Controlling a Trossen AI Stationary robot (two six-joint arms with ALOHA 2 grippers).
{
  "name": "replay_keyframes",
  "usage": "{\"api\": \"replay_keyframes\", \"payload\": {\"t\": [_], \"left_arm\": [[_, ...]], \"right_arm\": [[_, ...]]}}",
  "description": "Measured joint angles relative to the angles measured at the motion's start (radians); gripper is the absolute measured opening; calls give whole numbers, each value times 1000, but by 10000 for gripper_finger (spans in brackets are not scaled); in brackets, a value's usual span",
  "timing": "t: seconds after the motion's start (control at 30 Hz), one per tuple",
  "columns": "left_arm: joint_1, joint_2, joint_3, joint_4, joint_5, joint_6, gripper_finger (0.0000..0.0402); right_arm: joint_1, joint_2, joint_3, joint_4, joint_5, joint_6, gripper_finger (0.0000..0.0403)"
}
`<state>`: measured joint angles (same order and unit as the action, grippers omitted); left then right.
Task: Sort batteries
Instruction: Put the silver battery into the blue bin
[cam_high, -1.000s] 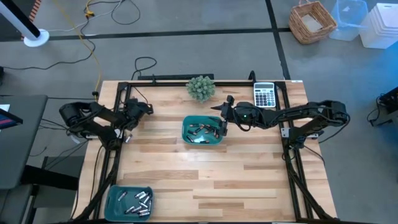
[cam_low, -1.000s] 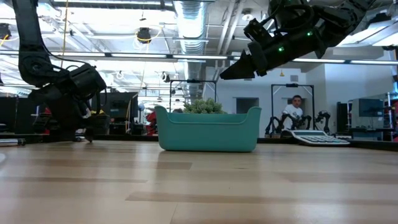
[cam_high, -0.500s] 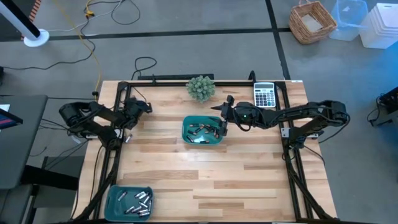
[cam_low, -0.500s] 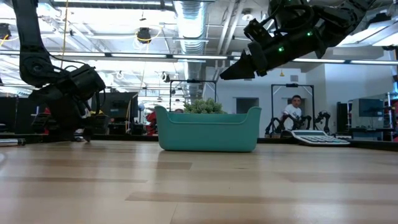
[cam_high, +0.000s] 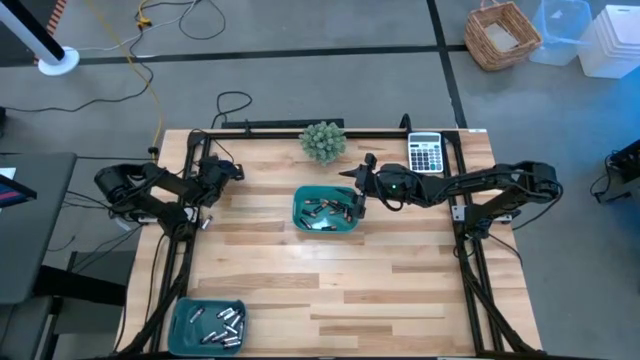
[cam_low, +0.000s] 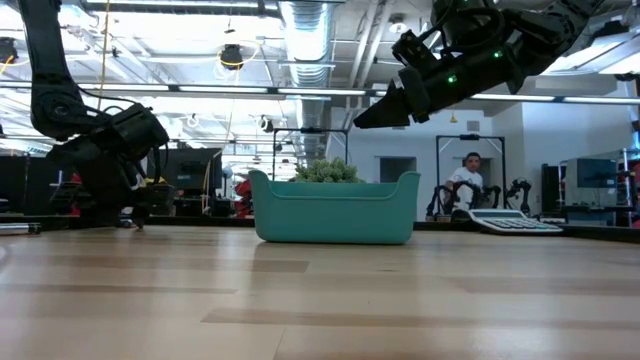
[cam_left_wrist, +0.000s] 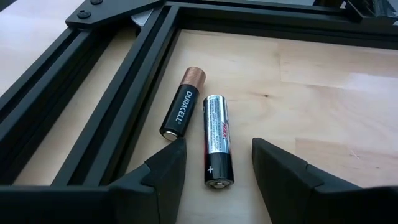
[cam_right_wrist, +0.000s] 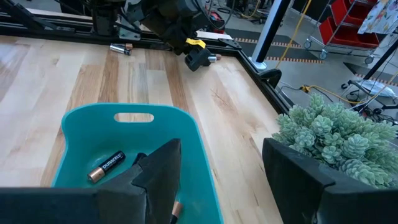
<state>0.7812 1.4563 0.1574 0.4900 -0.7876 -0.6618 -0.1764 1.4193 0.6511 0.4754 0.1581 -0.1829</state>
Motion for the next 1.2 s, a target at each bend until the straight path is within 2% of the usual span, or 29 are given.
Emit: {"api": "replay_keyframes", "payload": {"t": [0.3, 1.2], "left_arm": [[0, 0, 0, -4, 7, -1, 171], [1, 0, 0, -27, 22, -15, 82]], "right_arm": [[0, 0, 0, 0, 0, 0, 240], [0, 0, 0, 0, 0, 0, 240]]}}
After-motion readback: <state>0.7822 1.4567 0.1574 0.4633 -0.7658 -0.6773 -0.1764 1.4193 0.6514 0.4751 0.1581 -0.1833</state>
